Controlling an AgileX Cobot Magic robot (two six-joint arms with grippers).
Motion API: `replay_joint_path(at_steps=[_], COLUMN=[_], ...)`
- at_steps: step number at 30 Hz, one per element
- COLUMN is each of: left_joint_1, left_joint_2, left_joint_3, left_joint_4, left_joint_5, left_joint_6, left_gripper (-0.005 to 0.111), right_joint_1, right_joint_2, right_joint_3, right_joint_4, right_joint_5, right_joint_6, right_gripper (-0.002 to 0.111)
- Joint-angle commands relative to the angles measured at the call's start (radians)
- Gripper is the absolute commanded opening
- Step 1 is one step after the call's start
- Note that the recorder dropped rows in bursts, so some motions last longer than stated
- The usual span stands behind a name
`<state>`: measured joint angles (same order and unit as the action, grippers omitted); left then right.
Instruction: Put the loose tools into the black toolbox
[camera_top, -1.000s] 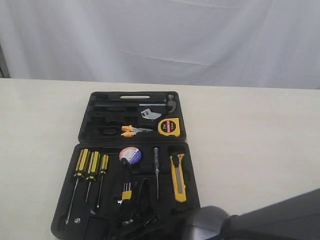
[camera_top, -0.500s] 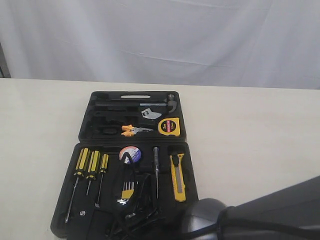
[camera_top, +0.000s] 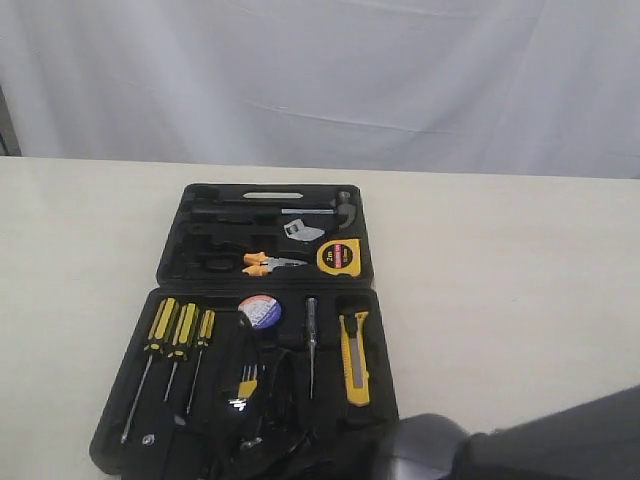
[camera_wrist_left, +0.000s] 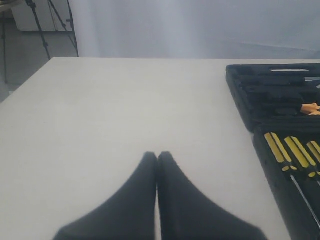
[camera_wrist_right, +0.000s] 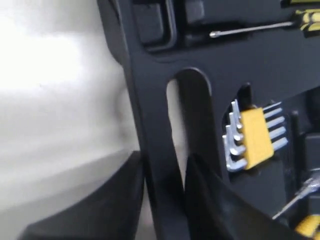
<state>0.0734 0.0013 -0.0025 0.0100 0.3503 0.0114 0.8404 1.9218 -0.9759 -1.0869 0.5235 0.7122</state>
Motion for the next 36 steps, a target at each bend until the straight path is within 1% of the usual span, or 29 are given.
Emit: replay_joint_path(at_steps=[1,5,8,11,13,15,17,18,19,20,21,23,24,25,26,29,30,31,32,35,36], left_joint_1=[-0.005,-0.005,-0.005,-0.005,-0.005,-0.005,-0.005,-0.005,-0.005,-0.005,-0.005,-0.005,-0.005,-0.005,-0.005,-0.005,-0.005,-0.005,-0.005,-0.005,-0.005], left_joint_2=[-0.001,-0.001,-0.001,-0.001,-0.001,-0.001,-0.001,-0.001,-0.001,-0.001,-0.001,-0.001,-0.001,-0.001,-0.001,-0.001,-0.001,-0.001,-0.001,-0.001,-0.001], left_joint_3=[0.003,0.003,0.003,0.003,0.003,0.003,0.003,0.003,0.003,0.003,0.003,0.003,0.003,0.003,0.003,0.003,0.003,0.003,0.003,0.003,0.003], left_joint_4=[-0.010,-0.010,-0.010,-0.010,-0.010,-0.010,-0.010,-0.010,-0.010,-0.010,-0.010,-0.010,-0.010,-0.010,-0.010,-0.010,-0.010,-0.010,-0.010,-0.010,-0.010], left_joint_5=[-0.008,-0.008,-0.008,-0.008,-0.008,-0.008,-0.008,-0.008,-0.008,-0.008,-0.008,-0.008,-0.008,-0.008,-0.008,-0.008,-0.008,-0.008,-0.008,-0.008,-0.008], left_joint_6=[-0.004,-0.004,-0.004,-0.004,-0.004,-0.004,-0.004,-0.004,-0.004,-0.004,-0.004,-0.004,-0.004,-0.004,-0.004,-0.004,-0.004,-0.004,-0.004,-0.004,-0.004], left_gripper=[0.000,0.000,0.000,0.000,0.000,0.000,0.000,0.000,0.000,0.000,0.000,0.000,0.000,0.000,0.000,0.000,0.000,0.000,0.000,0.000,0.000], right_joint_1=[0.087,0.170,0.207,0.209,0.207,0.183,0.106,0.040,0.013,-0.059,-0.089,-0.242,-0.291,-0.361,-0.406,-0.520,-0.577,-0.613,-0.657,-0.718,-0.732], right_joint_2=[-0.096,-0.200,-0.290,-0.363,-0.385,-0.400,-0.404,-0.402,-0.402,-0.397,-0.394,-0.354,-0.337,-0.304,-0.289,-0.213,-0.155,-0.118,-0.055,0.015,0.032], right_joint_3=[0.001,0.001,-0.001,-0.029,-0.058,-0.101,-0.180,-0.241,-0.264,-0.316,-0.336,-0.425,-0.452,-0.484,-0.499,-0.528,-0.551,-0.572,-0.599,-0.635,-0.643], right_joint_4=[0.111,0.244,0.326,0.349,0.337,0.334,0.376,0.441,0.459,0.489,0.501,0.608,0.662,0.771,0.828,1.022,1.087,1.149,1.264,1.460,1.484], right_joint_5=[0.099,0.177,0.208,0.284,0.335,0.364,0.371,0.371,0.371,0.368,0.368,0.363,0.355,0.328,0.310,0.240,0.232,0.235,0.261,0.302,0.302], right_joint_6=[-0.062,-0.177,-0.239,-0.244,-0.294,-0.379,-0.506,-0.608,-0.643,-0.722,-0.756,-0.971,-1.037,-1.100,-1.152,-1.326,-1.398,-1.432,-1.498,-1.622,-1.643], right_gripper=[0.000,0.000,0.000,0.000,0.000,0.000,0.000,0.000,0.000,0.000,0.000,0.000,0.000,0.000,0.000,0.000,0.000,0.000,0.000,0.000,0.000])
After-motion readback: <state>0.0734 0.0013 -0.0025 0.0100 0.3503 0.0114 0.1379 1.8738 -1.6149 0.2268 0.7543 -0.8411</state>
